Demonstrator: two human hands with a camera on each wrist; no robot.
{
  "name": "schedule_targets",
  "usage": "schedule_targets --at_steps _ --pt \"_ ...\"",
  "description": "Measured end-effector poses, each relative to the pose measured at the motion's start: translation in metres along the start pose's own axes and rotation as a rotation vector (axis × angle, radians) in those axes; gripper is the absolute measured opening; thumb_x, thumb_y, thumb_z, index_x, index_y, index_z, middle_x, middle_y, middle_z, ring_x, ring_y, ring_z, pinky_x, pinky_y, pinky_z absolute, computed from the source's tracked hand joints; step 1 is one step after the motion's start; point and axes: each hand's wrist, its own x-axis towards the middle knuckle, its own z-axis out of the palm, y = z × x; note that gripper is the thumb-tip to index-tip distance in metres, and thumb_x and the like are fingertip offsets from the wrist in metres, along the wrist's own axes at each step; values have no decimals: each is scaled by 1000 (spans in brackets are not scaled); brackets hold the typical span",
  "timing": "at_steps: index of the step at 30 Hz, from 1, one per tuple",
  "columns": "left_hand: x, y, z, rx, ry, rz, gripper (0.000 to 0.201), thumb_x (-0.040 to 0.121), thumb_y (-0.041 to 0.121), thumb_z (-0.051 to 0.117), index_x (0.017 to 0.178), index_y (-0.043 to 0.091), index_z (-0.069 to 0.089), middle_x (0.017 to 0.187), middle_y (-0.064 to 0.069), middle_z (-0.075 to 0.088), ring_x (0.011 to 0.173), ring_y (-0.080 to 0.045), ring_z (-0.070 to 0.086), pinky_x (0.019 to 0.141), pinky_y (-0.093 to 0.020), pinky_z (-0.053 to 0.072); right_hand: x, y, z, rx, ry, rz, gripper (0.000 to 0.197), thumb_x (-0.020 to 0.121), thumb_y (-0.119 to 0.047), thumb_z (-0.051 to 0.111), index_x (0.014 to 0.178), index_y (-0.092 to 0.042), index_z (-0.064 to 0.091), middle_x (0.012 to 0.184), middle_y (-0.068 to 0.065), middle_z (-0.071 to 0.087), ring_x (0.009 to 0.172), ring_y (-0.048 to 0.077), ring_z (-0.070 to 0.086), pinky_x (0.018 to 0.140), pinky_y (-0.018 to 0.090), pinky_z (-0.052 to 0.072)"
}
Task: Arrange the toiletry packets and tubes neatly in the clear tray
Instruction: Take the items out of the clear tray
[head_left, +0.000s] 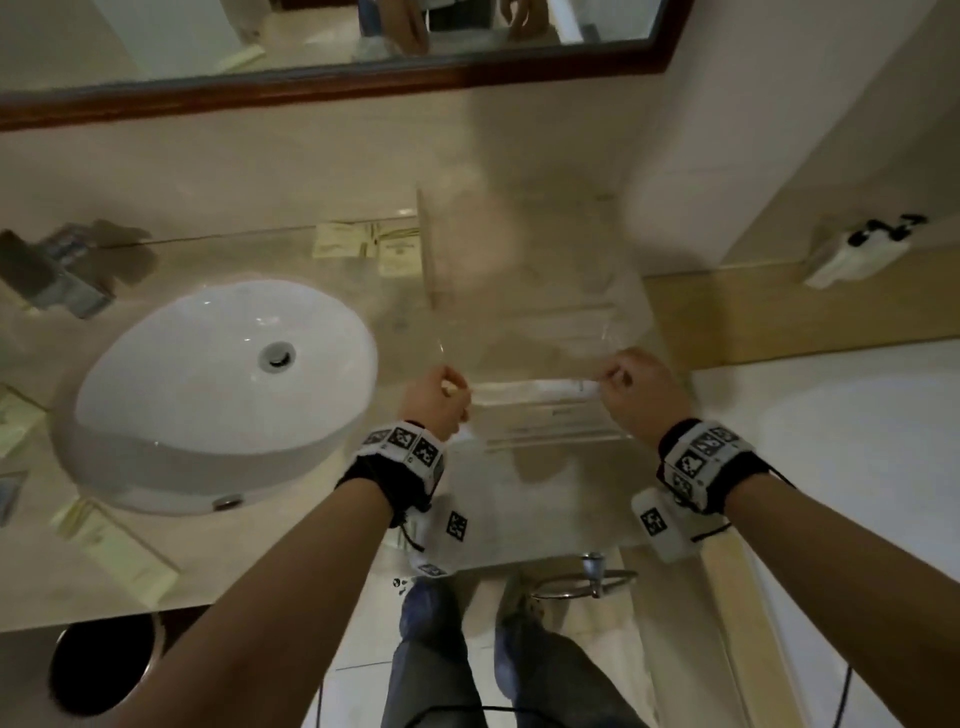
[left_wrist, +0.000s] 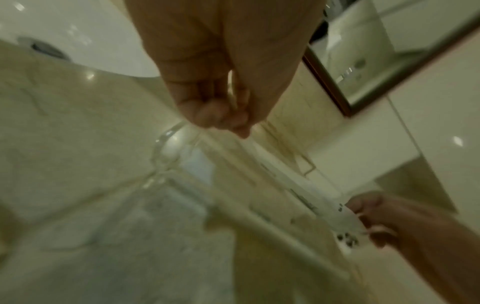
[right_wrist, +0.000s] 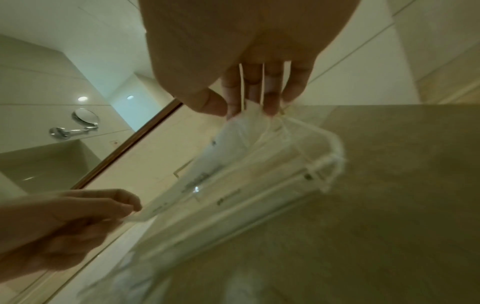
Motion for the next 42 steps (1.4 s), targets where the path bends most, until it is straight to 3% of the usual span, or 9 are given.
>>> schedule_targets --at_steps 4,7,10,14,20,25,28,33,42 --pt "-10 -7 9 501 19 82 20 90 34 54 98 17 61 82 -3 63 78 -21 59 76 -32 49 -13 23 9 -172 28 79 16 83 -16 57 91 -5 64 100 12 62 96 33 54 83 34 40" --pt "-4 -9 20 652 83 233 30 90 31 53 115 15 54 115 -6 57 108 -25 53 91 -36 44 -13 23 18 -278 16 19 27 84 -25 51 104 -9 61 114 11 59 107 32 49 90 39 37" --pt "7 -8 26 711 97 301 38 89 26 52 124 13 49 131 -6 50 122 -26 44 102 -35 36 -8 11 24 -381 -94 -139 32 89 -28 45 116 -17 58 126 4 56 118 28 43 97 41 30" --pt "17 -3 35 765 -22 245 35 89 24 50 122 13 53 130 -8 50 120 -28 47 102 -36 35 5 3 27 -352 -363 -94 23 93 -27 46 113 -22 56 121 -1 55 117 21 45 99 38 26" --pt "17 6 37 772 -78 184 29 86 27 51 108 10 57 119 -10 55 114 -29 48 100 -37 36 13 -3 24 -283 -428 -29 10 87 -20 51 98 -19 52 107 3 58 105 23 50 97 36 29" --pt "15 -1 35 747 -60 234 34 90 32 47 119 16 53 126 -7 54 118 -27 46 103 -38 34 14 3 24 -100 -494 70 12 85 -19 48 93 -28 46 104 3 61 107 29 50 98 40 43" --pt "14 -4 33 820 -61 263 34 94 35 39 118 19 57 124 -4 56 119 -26 42 102 -37 30 11 3 19 -64 -446 -11 14 87 -12 48 93 -23 52 94 -4 58 97 22 54 99 40 42" --pt "11 -10 30 822 -58 344 27 96 28 37 105 17 60 112 -2 64 109 -24 45 97 -35 30 1 9 16 -27 -342 -165 12 85 -10 56 94 -12 63 90 0 60 84 16 54 82 36 51" --pt "5 -20 37 867 -22 413 30 98 30 38 120 13 51 123 -5 51 115 -25 45 96 -34 35 -15 15 27 -70 -211 -195 13 85 -17 59 96 -11 64 99 6 61 94 23 54 85 38 47"
